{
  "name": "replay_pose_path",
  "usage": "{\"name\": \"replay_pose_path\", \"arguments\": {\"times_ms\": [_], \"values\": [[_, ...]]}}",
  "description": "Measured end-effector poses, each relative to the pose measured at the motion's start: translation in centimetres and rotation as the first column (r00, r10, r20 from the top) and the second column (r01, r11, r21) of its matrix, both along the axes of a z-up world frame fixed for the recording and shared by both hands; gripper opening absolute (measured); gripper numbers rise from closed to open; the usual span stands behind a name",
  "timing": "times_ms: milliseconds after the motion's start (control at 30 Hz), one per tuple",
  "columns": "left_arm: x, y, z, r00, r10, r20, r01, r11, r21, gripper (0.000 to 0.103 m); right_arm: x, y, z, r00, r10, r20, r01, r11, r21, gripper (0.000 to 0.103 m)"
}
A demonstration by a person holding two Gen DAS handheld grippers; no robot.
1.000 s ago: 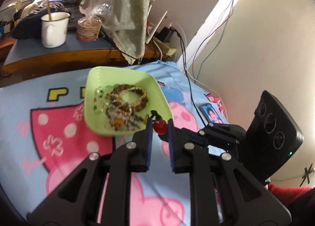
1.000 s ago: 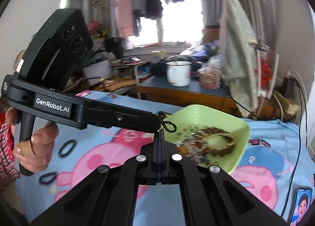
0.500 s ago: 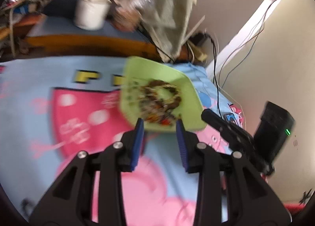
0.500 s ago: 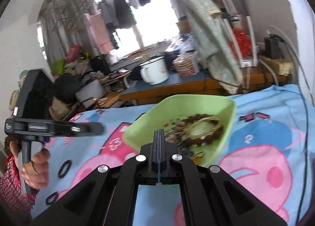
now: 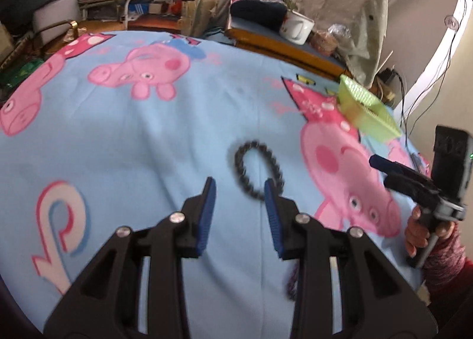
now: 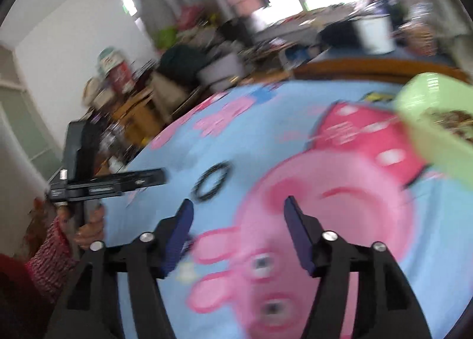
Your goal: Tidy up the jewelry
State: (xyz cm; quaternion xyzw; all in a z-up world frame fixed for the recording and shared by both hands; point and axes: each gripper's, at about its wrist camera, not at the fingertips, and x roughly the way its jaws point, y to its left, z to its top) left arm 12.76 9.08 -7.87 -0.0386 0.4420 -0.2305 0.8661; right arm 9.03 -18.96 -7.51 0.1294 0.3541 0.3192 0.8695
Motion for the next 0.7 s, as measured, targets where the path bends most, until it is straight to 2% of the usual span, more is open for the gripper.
{"name": "replay_pose_path", "arguments": {"times_ms": [167,233,267,367,467,600,700], "values": [[-3.0,-1.9,-0.3,0.995,-0.084,0.050,0.083,0.996,0.024,0.032,0.4,5.1,0.3,1.000,0.001,0.006,0.000,0.980,-0.201,0.035],[-4.6,-2.8,-0.4,0.988,-0.131,0.087,0.126,0.990,0.061,0.032,1.7,6.0,-0.2,0.998,-0.029,-0.058,0.017,0.980,-0.198,0.033],[-5.1,-3.0,-0.6,0.985,-0.146,0.091,0.141,0.988,0.062,0.032,2.4,6.2,-0.5,0.996,-0.038,-0.075,0.023,0.980,-0.197,0.027],[-6.4,-3.0,-1.6,0.983,-0.168,0.069,0.165,0.985,0.048,0.032,4.1,7.5,-1.0,0.996,-0.053,-0.065,0.035,0.967,-0.252,0.014],[-7.3,-3.2,-2.4,0.983,-0.173,0.068,0.167,0.982,0.085,0.032,5.9,9.0,-1.4,0.996,-0.054,-0.072,0.032,0.960,-0.277,0.003],[-7.6,-3.1,-2.9,0.986,-0.158,0.055,0.152,0.983,0.099,0.032,7.9,10.4,-2.4,0.994,-0.055,-0.091,0.024,0.950,-0.312,0.000],[-7.3,-3.3,-3.0,0.988,-0.141,0.061,0.134,0.984,0.116,0.032,8.4,11.1,-2.6,0.996,-0.049,-0.068,0.023,0.936,-0.351,0.000]]}}
